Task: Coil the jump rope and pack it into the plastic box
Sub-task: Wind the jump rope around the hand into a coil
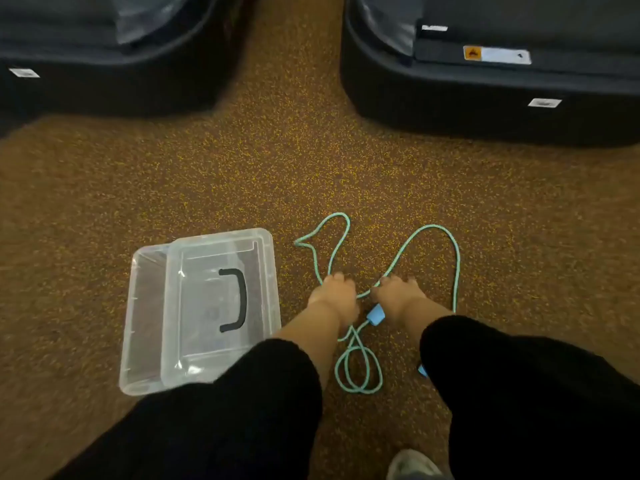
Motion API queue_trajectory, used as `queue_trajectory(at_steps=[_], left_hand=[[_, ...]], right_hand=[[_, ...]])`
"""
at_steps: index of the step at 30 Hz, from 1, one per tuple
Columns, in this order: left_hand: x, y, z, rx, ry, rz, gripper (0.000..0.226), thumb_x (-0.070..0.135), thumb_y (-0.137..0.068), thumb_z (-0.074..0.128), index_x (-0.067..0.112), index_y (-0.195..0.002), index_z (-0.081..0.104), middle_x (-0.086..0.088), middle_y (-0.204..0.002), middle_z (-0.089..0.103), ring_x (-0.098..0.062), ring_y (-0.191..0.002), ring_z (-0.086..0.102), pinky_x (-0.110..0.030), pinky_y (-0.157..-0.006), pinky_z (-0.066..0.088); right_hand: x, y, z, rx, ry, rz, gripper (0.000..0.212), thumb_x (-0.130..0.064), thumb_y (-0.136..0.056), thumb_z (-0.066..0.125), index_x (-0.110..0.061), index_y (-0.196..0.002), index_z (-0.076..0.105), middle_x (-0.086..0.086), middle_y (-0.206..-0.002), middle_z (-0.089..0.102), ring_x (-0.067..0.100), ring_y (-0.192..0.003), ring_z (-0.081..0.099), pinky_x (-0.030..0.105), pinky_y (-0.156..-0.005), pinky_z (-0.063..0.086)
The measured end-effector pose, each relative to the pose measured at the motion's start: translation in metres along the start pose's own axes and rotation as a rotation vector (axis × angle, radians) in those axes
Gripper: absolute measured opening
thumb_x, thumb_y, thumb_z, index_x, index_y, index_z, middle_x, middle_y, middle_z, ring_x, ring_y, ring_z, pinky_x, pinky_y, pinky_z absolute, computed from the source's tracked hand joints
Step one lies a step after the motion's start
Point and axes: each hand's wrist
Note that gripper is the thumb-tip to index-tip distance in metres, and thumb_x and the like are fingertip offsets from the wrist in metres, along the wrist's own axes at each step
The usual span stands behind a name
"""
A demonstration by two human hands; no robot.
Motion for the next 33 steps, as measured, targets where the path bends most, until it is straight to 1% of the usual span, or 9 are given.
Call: queue_trajectory(at_steps=[6,15,19,22,25,27,29,31,33], left_hand=[[0.008,-0.015,0.031,-0.113,-0.002,-0.095,0.049,0.025,-0.095,0.046,0.006,-0.138,0.032,-0.015,-0.145,0.030,-0.031,-0.134,0.030,-0.044,-0.103,0.038],[-0.002,-0.021,0.052,-0.142,0.041,-0.039,0.050,0.025,-0.096,0.045,0.005,-0.139,0.030,-0.017,-0.147,0.025,-0.033,-0.136,0.027,-0.044,-0.107,0.035],[-0.008,-0.019,0.047,-0.156,0.058,-0.046,0.052,0.025,-0.094,0.049,0.004,-0.138,0.031,-0.017,-0.145,0.028,-0.034,-0.135,0.027,-0.046,-0.107,0.034],[-0.008,-0.012,0.036,-0.161,0.062,-0.058,0.053,0.027,-0.093,0.050,0.004,-0.137,0.033,-0.018,-0.144,0.029,-0.036,-0.134,0.029,-0.047,-0.109,0.034],[-0.005,-0.001,0.019,-0.181,0.020,-0.046,0.054,0.032,-0.090,0.054,0.005,-0.135,0.040,-0.019,-0.142,0.034,-0.038,-0.132,0.034,-0.047,-0.110,0.034],[-0.003,0.010,0.003,-0.224,-0.041,-0.012,0.055,0.039,-0.088,0.057,0.010,-0.133,0.046,-0.018,-0.139,0.041,-0.038,-0.131,0.038,-0.047,-0.109,0.035],[0.000,0.023,-0.021,-0.229,-0.107,0.027,0.056,0.044,-0.087,0.059,0.013,-0.133,0.048,-0.016,-0.138,0.047,-0.036,-0.130,0.041,-0.044,-0.107,0.036],[0.004,0.042,-0.044,-0.186,-0.112,0.059,0.054,0.040,-0.091,0.056,0.013,-0.136,0.046,-0.015,-0.139,0.049,-0.035,-0.129,0.044,-0.041,-0.105,0.035],[0.008,0.065,-0.064,-0.140,-0.089,0.092,0.044,0.033,-0.094,0.050,0.011,-0.133,0.050,-0.016,-0.135,0.053,-0.034,-0.125,0.049,-0.039,-0.101,0.039]], right_hand=[[-0.009,-0.025,0.013,-0.024,0.042,0.021,0.042,-0.017,-0.091,0.054,-0.013,-0.131,0.046,0.013,-0.139,0.037,0.031,-0.130,0.033,0.050,-0.104,0.031],[-0.003,-0.041,0.033,-0.015,0.106,-0.011,0.042,-0.019,-0.092,0.051,-0.015,-0.133,0.043,0.012,-0.141,0.035,0.031,-0.132,0.030,0.048,-0.104,0.030],[-0.003,-0.038,0.024,-0.065,0.055,-0.041,0.046,-0.027,-0.091,0.055,-0.016,-0.134,0.042,0.010,-0.139,0.041,0.030,-0.130,0.036,0.047,-0.102,0.032],[-0.001,-0.026,0.010,-0.101,-0.066,-0.060,0.035,-0.017,-0.090,0.054,-0.012,-0.125,0.054,0.012,-0.135,0.051,0.029,-0.125,0.047,0.039,-0.100,0.038],[-0.001,-0.008,-0.005,-0.122,-0.107,-0.064,0.024,-0.017,-0.088,0.052,-0.010,-0.108,0.065,0.014,-0.124,0.061,0.029,-0.113,0.057,0.033,-0.092,0.045],[-0.005,0.006,-0.018,-0.181,-0.099,-0.051,0.015,-0.018,-0.086,0.054,-0.013,-0.090,0.067,0.016,-0.113,0.065,0.027,-0.098,0.061,0.032,-0.084,0.048],[-0.008,0.019,-0.037,-0.203,-0.161,-0.049,0.011,-0.013,-0.080,0.056,-0.009,-0.076,0.066,0.013,-0.096,0.069,0.023,-0.080,0.057,0.030,-0.074,0.049],[-0.011,0.040,-0.059,-0.206,-0.313,-0.073,0.013,-0.005,-0.074,0.056,-0.010,-0.065,0.064,0.007,-0.075,0.072,0.021,-0.067,0.056,0.026,-0.064,0.048],[-0.015,0.071,-0.083,-0.218,-0.454,-0.104,0.020,0.002,-0.069,0.056,-0.013,-0.056,0.060,-0.002,-0.054,0.063,0.015,-0.057,0.053,0.022,-0.054,0.044]])
Point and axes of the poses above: each hand's wrist, its own y-axis away from the middle knuckle, its own z-axis out of the palm, x = y × z
